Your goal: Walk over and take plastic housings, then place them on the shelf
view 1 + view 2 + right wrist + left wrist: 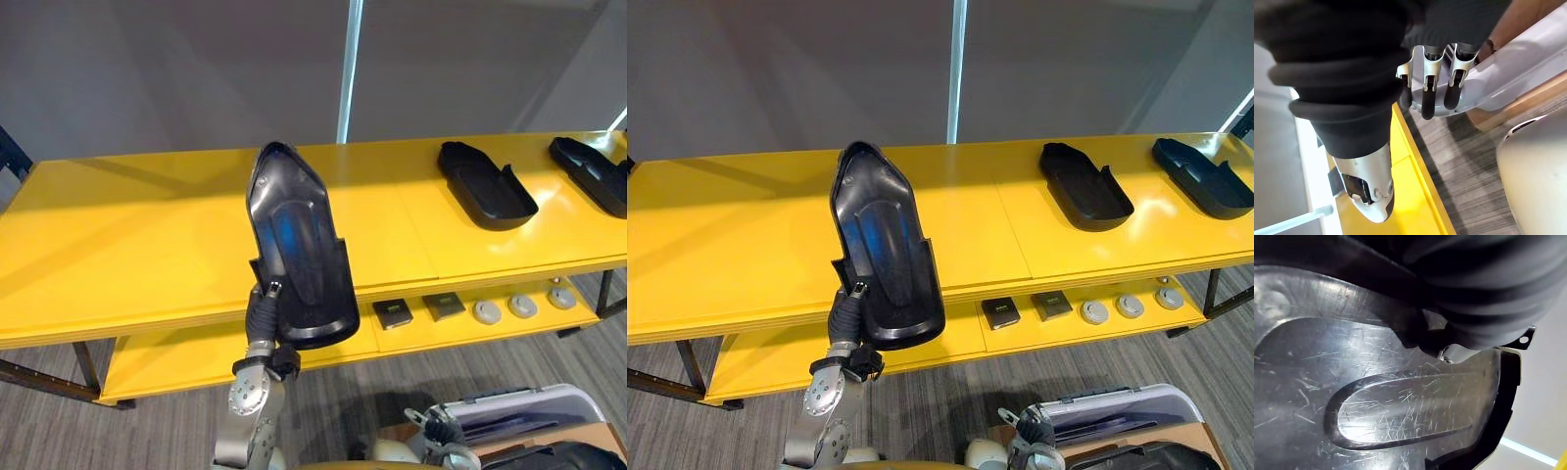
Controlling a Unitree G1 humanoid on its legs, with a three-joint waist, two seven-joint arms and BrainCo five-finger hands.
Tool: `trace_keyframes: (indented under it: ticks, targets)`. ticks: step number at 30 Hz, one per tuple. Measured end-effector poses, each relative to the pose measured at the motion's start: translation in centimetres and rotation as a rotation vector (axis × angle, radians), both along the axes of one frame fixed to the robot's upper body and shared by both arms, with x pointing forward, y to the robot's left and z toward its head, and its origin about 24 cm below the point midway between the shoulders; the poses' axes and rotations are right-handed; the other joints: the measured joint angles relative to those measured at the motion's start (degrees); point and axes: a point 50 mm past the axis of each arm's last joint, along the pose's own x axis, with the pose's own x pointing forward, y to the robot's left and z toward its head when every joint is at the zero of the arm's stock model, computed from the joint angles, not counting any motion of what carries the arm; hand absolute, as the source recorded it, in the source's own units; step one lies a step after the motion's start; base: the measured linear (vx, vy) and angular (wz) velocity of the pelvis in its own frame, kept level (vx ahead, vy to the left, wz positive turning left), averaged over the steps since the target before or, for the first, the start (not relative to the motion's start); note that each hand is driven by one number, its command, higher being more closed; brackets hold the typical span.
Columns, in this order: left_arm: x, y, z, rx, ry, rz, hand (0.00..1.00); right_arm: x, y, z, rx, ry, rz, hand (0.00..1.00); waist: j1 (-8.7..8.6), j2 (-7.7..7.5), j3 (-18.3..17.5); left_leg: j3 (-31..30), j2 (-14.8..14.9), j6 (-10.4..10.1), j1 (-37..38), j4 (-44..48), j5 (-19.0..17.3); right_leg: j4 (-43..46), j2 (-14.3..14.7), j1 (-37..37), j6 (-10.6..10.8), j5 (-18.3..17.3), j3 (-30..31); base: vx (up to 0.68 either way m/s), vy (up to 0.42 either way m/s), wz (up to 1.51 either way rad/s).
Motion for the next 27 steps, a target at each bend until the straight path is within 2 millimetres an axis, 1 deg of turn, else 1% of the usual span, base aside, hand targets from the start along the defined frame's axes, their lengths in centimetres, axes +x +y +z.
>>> trace_keyframes:
  ticks: [2, 4, 6, 7, 8, 9, 10, 12, 13, 14, 16, 17, 19, 21, 22, 23, 27]
  targets:
    - [1.3, -0.2, 0.5, 0.035, -0.016, 0.007, 1.0, -0.4, 0.0, -0.2, -0.003, 0.019, 0.008, 0.0, -0.17, 0.05, -0.1, 0.15, 0.0, -0.01, 0.36, -2.63, 1.45, -2.11, 0.35, 0.64, -0.16, 1.18, 0.15, -0.13, -0.023, -0.02]
    - [2.4, -0.4, 0.4, 0.074, -0.01, 0.007, 1.0, -1.0, 0.1, -0.5, 0.002, 0.048, 0.01, 0.0, -0.48, 0.09, -1.22, 0.27, 0.05, 0.04, 0.77, -4.69, 2.17, -3.65, 0.73, 0.65, -0.17, 1.67, 0.38, -0.14, -0.033, -0.04]
    - [3.6, -0.1, 0.3, 0.118, 0.001, 0.025, 1.0, -1.0, 0.2, -0.6, 0.003, 0.05, 0.015, 0.0, -1.29, 0.25, -1.81, 0.35, 0.1, -0.24, 1.83, -7.1, 3.8, -5.07, 1.02, 1.1, -0.35, 2.75, 0.4, -0.08, -0.034, -0.03]
    - [4.5, 0.2, 0.2, 0.148, 0.015, 0.038, 1.0, -0.8, 0.1, -0.6, 0.001, 0.049, 0.017, 0.0, -1.97, 0.59, -2.01, 0.45, 0.09, -0.26, 2.82, -9.15, 4.99, -6.36, 1.21, 1.66, 0.02, 3.26, 0.39, -0.05, -0.027, -0.02]
    - [5.0, 0.4, 0.0, 0.156, 0.03, 0.047, 1.0, -0.8, 0.1, -0.6, 0.0, 0.05, 0.017, 0.0, -2.13, 0.79, -2.16, 0.52, 0.08, -0.32, 3.23, -10.2, 5.56, -6.98, 1.3, 1.84, 0.13, 3.6, 0.41, -0.06, -0.029, -0.05]
    - [5.8, 0.9, -0.2, 0.175, 0.054, 0.071, 1.0, -0.8, 0.0, -0.6, -0.002, 0.052, 0.019, 0.0, -2.59, 1.1, -2.51, 0.55, 0.08, -0.26, 3.43, -11.68, 6.5, -8.1, 1.52, 1.83, -0.02, 4.42, 0.43, -0.05, -0.019, -0.05]
    - [6.6, 1.6, -0.3, 0.19, 0.072, 0.105, 1.0, -0.5, 0.0, -0.6, -0.001, 0.053, 0.023, 0.0, -3.52, 1.21, -2.53, 0.55, 0.13, -0.31, 3.52, -12.87, 7.38, -9.19, 1.79, 1.82, 0.12, 5.09, 0.55, -0.04, -0.019, -0.05]
    - [7.5, 2.6, -0.3, 0.208, 0.095, 0.153, 1.0, -0.3, 0.1, -0.6, 0.002, 0.053, 0.025, 0.0, -4.02, 1.19, -2.48, 0.7, 0.21, -0.43, 4.25, -14.42, 8.45, -10.6, 2.17, 1.82, -0.17, 6.14, 0.66, 0.0, -0.017, -0.07]
    - [7.9, 3.3, -0.5, 0.217, 0.115, 0.187, 1.0, -0.2, 0.1, -0.6, 0.002, 0.049, 0.027, 0.0, -4.73, 1.2, -2.48, 0.72, 0.21, -0.52, 4.31, -15.24, 9.15, -11.27, 2.36, 1.87, -0.22, 6.7, 0.73, 0.02, -0.008, -0.05]
    - [8.0, 3.7, -0.5, 0.22, 0.123, 0.201, 1.0, -0.2, 0.1, -0.6, 0.001, 0.048, 0.028, 0.0, -4.93, 1.22, -2.47, 0.7, 0.19, -0.42, 4.29, -15.46, 9.33, -11.61, 2.43, 1.91, -0.61, 7.21, 0.74, 0.01, 0.003, -0.04]
    - [8.7, 4.3, -0.3, 0.221, 0.13, 0.242, 1.0, -0.2, 0.1, -0.6, 0.0, 0.05, 0.028, 0.0, -4.94, 1.24, -2.45, 0.94, 0.14, -0.44, 4.69, -16.17, 9.66, -12.43, 2.71, 2.22, -0.66, 7.75, 1.07, 0.01, 0.012, -0.06]
    - [9.4, 5.0, 0.0, 0.239, 0.132, 0.256, 1.0, -0.1, 0.0, -0.6, 0.0, 0.052, 0.031, 0.0, -5.07, 1.33, -2.38, 1.02, 0.1, -0.47, 5.21, -16.65, 9.78, -13.21, 2.86, 2.81, -0.71, 8.08, 1.13, 0.02, 0.013, -0.04]
    - [10.1, 5.7, 0.4, 0.257, 0.129, 0.279, 1.0, 0.0, 0.0, -0.6, -0.005, 0.049, 0.039, 0.0, -5.26, 1.56, -2.21, 1.14, 0.07, -0.47, 5.2, -16.79, 9.8, -13.75, 2.93, 2.93, -0.86, 8.43, 1.23, 0.01, 0.016, -0.04]
    - [10.8, 6.4, 0.9, 0.271, 0.127, 0.308, 1.0, 0.3, -0.1, -0.5, -0.01, 0.043, 0.047, 0.0, -5.76, 1.9, -1.86, 1.26, 0.0, -0.46, 5.14, -17.09, 9.9, -14.14, 2.95, 2.83, -0.91, 8.69, 1.34, 0.0, 0.008, -0.02]
    - [11.0, 7.1, 1.1, 0.266, 0.131, 0.337, 1.0, 0.6, -0.1, -0.4, -0.016, 0.039, 0.06, 0.0, -6.4, 2.1, -1.73, 1.27, -0.03, -0.46, 5.06, -17.24, 9.91, -14.71, 2.97, 2.94, -0.8, 8.93, 1.35, 0.01, 0.018, -0.03]
    - [11.1, 7.5, 1.2, 0.256, 0.134, 0.355, 0.0, 0.8, -0.1, -0.4, -0.019, 0.034, 0.064, 0.0, -6.75, 2.32, -1.53, 1.42, -0.05, -0.46, 5.05, -17.31, 9.91, -14.92, 3.0, 2.91, -0.79, 9.01, 1.52, 0.01, 0.018, -0.05]
    - [11.8, 7.9, 1.5, 0.27, 0.146, 0.362, 0.0, 1.1, -0.2, -0.3, -0.027, 0.027, 0.073, 0.0, -6.97, 2.52, -0.91, 1.6, -0.08, -0.46, 4.91, -17.6, 9.91, -15.69, 3.11, 2.87, -0.76, 9.31, 1.7, 0.0, 0.006, -0.03]
